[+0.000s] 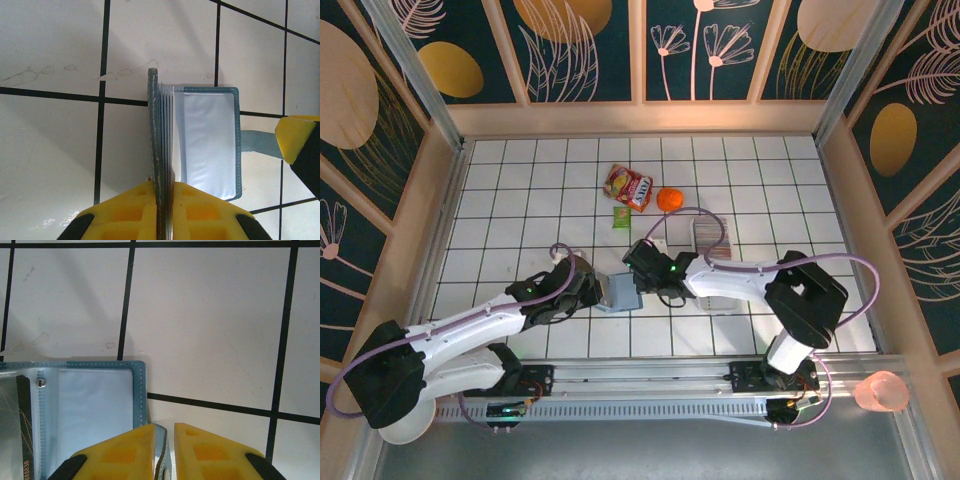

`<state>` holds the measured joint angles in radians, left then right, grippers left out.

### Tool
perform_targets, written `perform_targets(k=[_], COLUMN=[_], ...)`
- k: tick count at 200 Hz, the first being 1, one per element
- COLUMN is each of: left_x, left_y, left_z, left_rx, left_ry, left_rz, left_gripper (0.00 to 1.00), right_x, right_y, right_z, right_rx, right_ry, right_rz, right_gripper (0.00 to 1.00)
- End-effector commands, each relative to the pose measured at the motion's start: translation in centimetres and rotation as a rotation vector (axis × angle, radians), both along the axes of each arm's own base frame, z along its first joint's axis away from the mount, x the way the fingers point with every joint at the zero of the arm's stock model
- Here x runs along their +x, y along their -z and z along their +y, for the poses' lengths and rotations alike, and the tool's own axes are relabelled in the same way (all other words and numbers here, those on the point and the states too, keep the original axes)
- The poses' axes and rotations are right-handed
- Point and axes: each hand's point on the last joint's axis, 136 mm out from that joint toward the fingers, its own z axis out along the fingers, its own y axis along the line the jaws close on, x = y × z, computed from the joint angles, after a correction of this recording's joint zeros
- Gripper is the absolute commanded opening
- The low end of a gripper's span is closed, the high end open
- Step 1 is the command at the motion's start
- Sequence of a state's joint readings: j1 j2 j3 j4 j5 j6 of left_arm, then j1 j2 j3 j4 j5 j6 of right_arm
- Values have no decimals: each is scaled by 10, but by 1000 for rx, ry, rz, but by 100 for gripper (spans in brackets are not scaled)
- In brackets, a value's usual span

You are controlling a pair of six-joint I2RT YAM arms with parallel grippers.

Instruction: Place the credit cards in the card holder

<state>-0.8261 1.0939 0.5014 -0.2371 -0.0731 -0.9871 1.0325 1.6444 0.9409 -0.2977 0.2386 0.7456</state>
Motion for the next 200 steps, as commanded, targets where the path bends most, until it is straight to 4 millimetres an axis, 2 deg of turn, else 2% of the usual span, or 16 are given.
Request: perform_targets(k=[1, 64, 101, 156, 200], left_x=[-1, -1, -1, -1, -1], left_y=[4, 4, 4, 6, 5], left_z=[5, 6, 6, 6, 5], left_rx=[41, 46, 48, 52, 53], left_ry=[6, 4, 6, 4, 7], left_rz=[0, 1, 1, 4, 3], left_gripper=[10, 10, 9, 9, 9], right_x=[-2, -9, -12, -16, -18], right_y=[-4, -6, -8, -10, -13], right_z=[-11, -17, -13, -6, -9], right_rx=[-18, -6, 32, 76, 87], right_ry=[33, 30, 20, -3, -10], right_rz=[-8, 3, 12, 24, 19], right_gripper=[17, 18, 22, 21, 24])
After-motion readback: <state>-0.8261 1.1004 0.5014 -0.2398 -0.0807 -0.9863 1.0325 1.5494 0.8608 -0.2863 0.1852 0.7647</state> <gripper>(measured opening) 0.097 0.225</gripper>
